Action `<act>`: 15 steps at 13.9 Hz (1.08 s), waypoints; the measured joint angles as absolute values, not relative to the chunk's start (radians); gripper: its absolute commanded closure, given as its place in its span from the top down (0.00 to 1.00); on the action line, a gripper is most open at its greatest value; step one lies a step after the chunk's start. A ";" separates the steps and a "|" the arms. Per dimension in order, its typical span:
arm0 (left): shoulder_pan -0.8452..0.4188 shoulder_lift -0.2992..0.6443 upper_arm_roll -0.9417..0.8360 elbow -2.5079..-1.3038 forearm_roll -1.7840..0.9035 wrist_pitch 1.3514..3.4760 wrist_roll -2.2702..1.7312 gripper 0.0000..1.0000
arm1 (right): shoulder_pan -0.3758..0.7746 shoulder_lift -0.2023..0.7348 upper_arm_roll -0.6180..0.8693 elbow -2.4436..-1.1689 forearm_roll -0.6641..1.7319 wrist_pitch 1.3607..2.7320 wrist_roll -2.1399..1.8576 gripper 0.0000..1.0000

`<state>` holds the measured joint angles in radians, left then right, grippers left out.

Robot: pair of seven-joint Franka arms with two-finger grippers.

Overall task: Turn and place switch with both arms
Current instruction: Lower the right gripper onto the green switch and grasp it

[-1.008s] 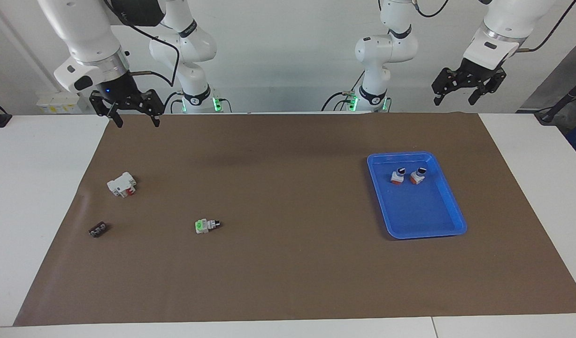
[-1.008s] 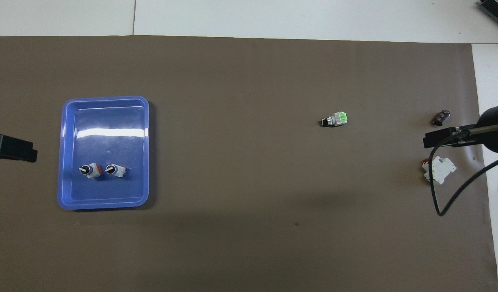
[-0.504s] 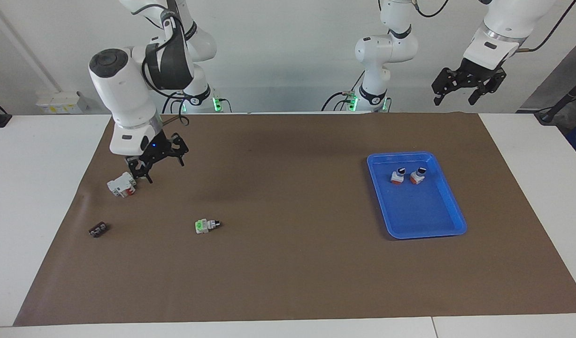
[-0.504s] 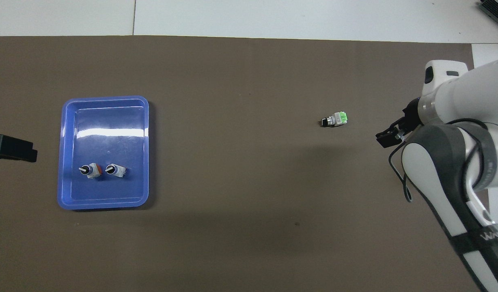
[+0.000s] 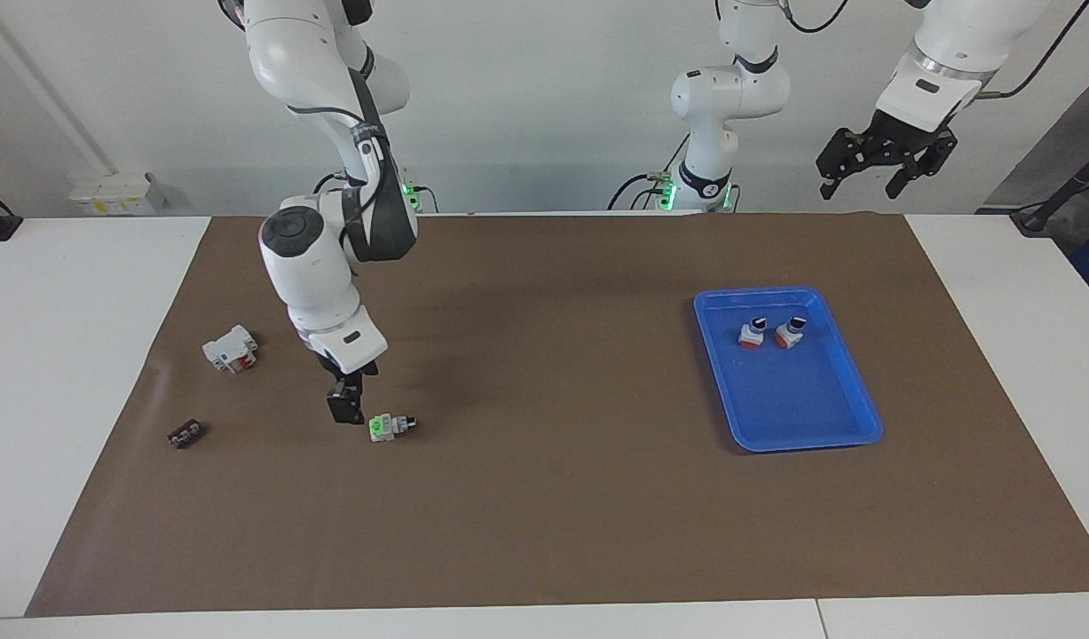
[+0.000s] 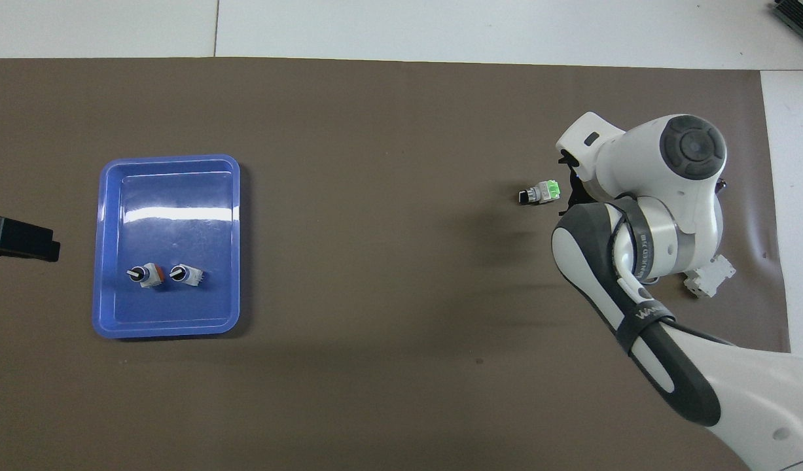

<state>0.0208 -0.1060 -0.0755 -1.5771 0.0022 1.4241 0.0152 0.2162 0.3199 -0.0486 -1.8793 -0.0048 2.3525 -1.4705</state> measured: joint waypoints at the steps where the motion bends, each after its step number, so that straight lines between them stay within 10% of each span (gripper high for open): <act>1: 0.021 -0.106 -0.076 -1.577 0.002 1.424 0.015 1.00 | 0.230 0.334 -0.049 -1.903 -0.019 2.402 -1.544 1.00; 15: 0.021 -0.106 -0.076 -1.577 0.002 1.424 0.015 1.00 | 0.216 0.402 -0.059 -1.969 -0.035 2.602 -1.674 0.85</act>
<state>0.0208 -0.1060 -0.0755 -1.5771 0.0023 1.4240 0.0152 0.2158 0.4020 -0.0594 -1.9691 -0.0354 2.6021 -1.6742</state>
